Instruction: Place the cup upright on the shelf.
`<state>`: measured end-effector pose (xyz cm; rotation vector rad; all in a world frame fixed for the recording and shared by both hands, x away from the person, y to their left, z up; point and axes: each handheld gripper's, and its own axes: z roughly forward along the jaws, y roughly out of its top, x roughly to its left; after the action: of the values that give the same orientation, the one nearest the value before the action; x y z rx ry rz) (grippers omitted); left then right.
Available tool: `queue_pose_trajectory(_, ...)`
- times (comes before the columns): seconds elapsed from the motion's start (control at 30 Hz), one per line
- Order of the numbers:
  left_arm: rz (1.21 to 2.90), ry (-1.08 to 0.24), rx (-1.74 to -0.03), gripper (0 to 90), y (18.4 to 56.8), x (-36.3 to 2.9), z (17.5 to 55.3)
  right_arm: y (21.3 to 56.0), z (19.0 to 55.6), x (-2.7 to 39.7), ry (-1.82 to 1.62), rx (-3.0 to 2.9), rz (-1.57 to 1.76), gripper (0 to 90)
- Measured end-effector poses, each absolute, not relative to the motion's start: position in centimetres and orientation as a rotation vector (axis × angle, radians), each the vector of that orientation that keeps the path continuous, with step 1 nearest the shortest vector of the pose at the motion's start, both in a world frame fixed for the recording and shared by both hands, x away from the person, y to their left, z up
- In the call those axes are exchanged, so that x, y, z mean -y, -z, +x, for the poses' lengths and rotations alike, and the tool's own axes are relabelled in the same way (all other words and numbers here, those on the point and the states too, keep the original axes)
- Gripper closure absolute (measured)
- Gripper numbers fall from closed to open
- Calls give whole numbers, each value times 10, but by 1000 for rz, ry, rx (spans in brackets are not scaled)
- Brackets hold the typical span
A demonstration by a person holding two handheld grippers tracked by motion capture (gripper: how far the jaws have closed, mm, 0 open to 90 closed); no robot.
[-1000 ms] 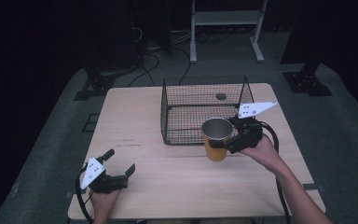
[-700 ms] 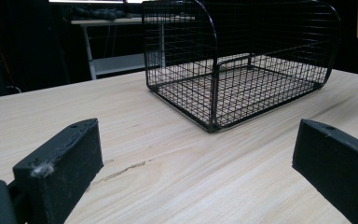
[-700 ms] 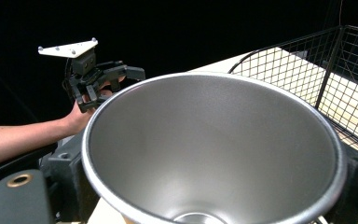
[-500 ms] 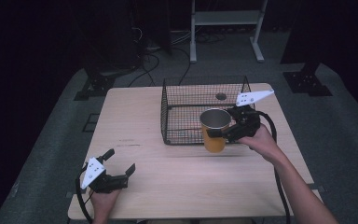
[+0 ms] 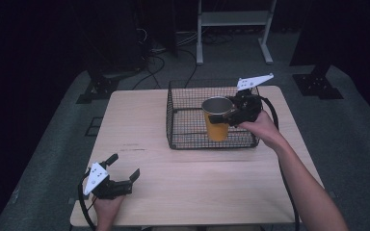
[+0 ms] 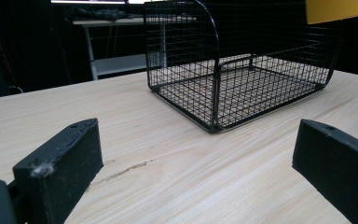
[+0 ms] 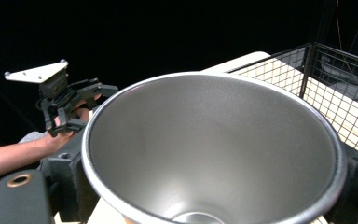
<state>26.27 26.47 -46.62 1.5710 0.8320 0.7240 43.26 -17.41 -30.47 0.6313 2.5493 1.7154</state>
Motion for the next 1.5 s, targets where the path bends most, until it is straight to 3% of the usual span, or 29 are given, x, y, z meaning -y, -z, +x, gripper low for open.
queue_pose_trajectory(0.5, 1563, -723, -830, 8, 466, -266, 263, 302, 480, 161, -1710, -2540, 702, 119)
queue_pose_trajectory(0.97, 1559, -719, -829, 8, 466, -266, 263, 339, 519, 154, -1683, -2549, 815, 119)
queue_pose_trajectory(1.5, 1556, -715, -835, 8, 466, -267, 263, 378, 538, 141, -1596, -2606, 883, 118)
